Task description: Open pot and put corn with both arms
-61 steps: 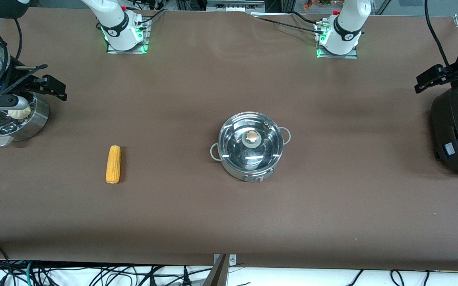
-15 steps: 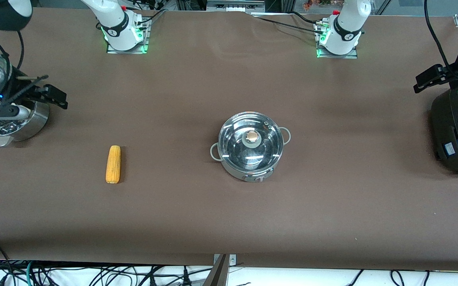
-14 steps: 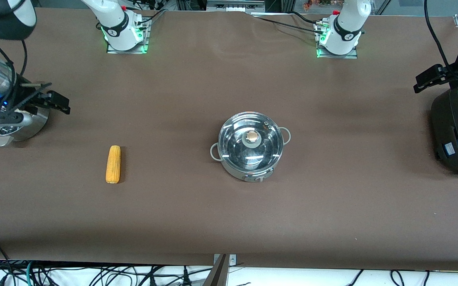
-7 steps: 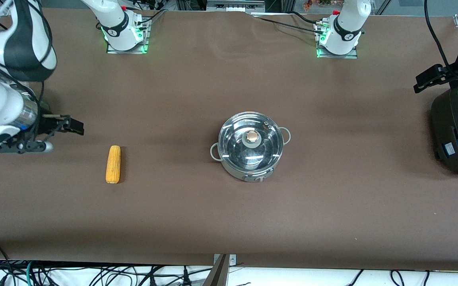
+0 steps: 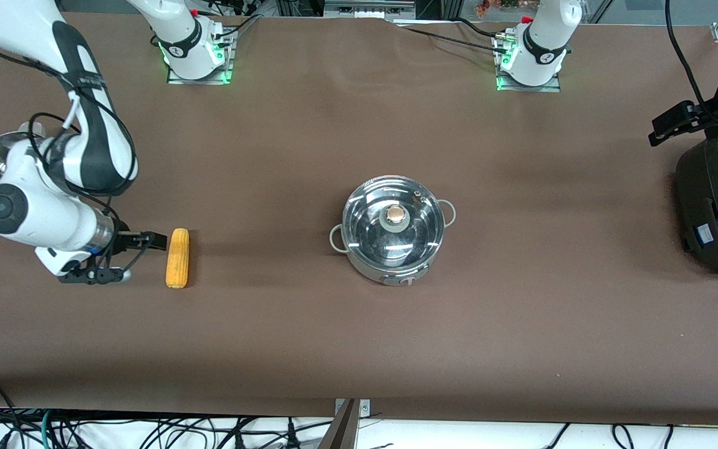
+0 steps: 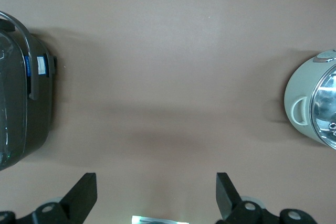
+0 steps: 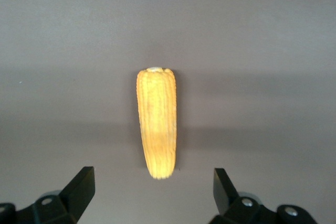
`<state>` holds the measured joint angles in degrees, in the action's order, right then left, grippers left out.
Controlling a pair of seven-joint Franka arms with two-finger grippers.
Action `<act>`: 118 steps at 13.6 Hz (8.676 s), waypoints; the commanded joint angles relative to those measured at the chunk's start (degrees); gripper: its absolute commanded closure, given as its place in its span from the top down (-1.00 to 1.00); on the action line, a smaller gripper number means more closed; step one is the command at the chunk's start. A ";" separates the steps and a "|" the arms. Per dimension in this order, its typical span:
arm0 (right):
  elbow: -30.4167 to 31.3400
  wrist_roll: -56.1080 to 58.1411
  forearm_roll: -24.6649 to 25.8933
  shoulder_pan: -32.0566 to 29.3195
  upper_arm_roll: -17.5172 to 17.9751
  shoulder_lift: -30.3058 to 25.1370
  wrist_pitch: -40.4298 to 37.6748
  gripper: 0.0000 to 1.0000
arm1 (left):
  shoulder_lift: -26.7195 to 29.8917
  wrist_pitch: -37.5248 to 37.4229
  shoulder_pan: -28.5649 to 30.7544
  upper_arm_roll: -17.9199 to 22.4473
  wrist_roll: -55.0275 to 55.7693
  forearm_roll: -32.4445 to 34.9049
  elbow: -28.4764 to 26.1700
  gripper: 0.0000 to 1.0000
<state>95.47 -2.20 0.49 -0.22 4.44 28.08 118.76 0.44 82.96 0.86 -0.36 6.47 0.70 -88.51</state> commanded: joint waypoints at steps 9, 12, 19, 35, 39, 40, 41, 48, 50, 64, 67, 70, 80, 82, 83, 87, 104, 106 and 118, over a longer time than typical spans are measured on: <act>9.29 -0.26 -0.75 0.93 0.22 5.49 20.89 1.00 | -0.71 2.29 1.34 0.01 -1.10 -2.99 0.01 1.00; 9.29 0.09 -0.75 0.93 0.22 6.37 21.77 1.00 | -1.49 2.56 0.99 -0.43 -1.02 -2.03 -1.05 1.00; 9.29 0.27 -0.75 0.84 0.22 7.95 23.18 0.88 | -6.58 2.56 0.19 -5.77 6.50 -4.82 -1.84 0.96; 7.36 0.71 -0.58 0.93 1.45 1.03 15.82 -0.79 | -35.85 27.43 -28.27 -7.20 43.97 -5.89 13.80 0.98; -1.32 0.79 -0.58 0.93 1.54 -2.41 -0.33 -0.79 | -37.00 28.31 -29.86 -6.84 44.86 -2.38 13.37 0.98; -4.39 0.71 -0.58 0.93 1.54 -2.50 -5.07 -0.79 | -37.53 28.40 -29.87 -6.84 44.86 -2.20 13.19 0.97; -8.16 0.62 -0.58 0.93 1.54 -2.50 -9.99 -0.79 | -37.71 28.49 -30.04 -6.84 44.86 -2.11 13.02 0.93; -23.04 0.62 -0.40 0.93 1.54 -3.81 -29.01 -0.79 | -37.98 28.40 -30.48 -6.93 44.33 -2.20 12.93 -0.67; -23.75 0.53 -0.32 1.01 1.62 -4.87 -30.34 -0.79 | -37.62 27.97 -30.39 -6.93 44.25 -2.11 12.93 -1.00; -28.59 -30.74 -0.23 23.67 6.20 1.35 -17.63 -0.72 | -17.15 17.67 -3.26 -5.45 -2.03 -4.57 -5.69 -1.00; -30.07 -40.13 -0.14 29.91 6.02 6.97 -8.40 -0.69 | -16.97 26.43 -1.66 -0.18 -13.02 -2.29 -13.76 -1.00; -35.69 -44.47 0.21 33.79 5.84 13.13 -3.73 -0.72 | -18.80 40.57 -0.07 0.89 -16.04 -2.28 -23.43 -1.00; -36.06 -44.47 0.04 36.87 6.11 20.96 10.69 -0.73 | -22.68 53.36 -0.07 1.33 -15.87 -2.28 -31.28 0.85; -36.06 -44.38 0.04 36.87 6.11 22.63 13.15 -0.73 | -22.33 53.28 0.19 1.33 -15.35 -2.37 -32.07 1.00; -35.97 -44.38 0.04 36.87 6.11 23.16 13.51 -0.72 | -21.72 52.75 0.19 1.33 -15.26 -2.37 -32.42 1.00; -35.71 -44.30 -0.05 36.87 6.11 24.22 13.51 -0.71 | -13.39 49.76 0.28 1.24 -15.26 -2.37 -35.50 1.00; -35.45 -40.98 5.38 36.09 5.76 18.26 -2.79 1.00 | 6.41 7.40 2.12 3.17 -9.98 0.01 -9.57 1.00; -35.18 -33.18 5.14 32.68 5.67 12.90 -13.23 1.00 | 6.32 7.22 2.30 3.26 -9.72 0.00 -9.57 1.00; -33.18 -11.34 4.97 13.59 -3.36 -2.22 -41.68 1.00 | 6.32 5.73 2.30 3.18 -9.72 0.09 -9.49 1.00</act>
<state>58.54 -15.27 5.60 13.62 4.29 29.07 77.85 7.57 90.49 3.01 3.08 -3.71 -0.10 -100.03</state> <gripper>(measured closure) 0.000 0.000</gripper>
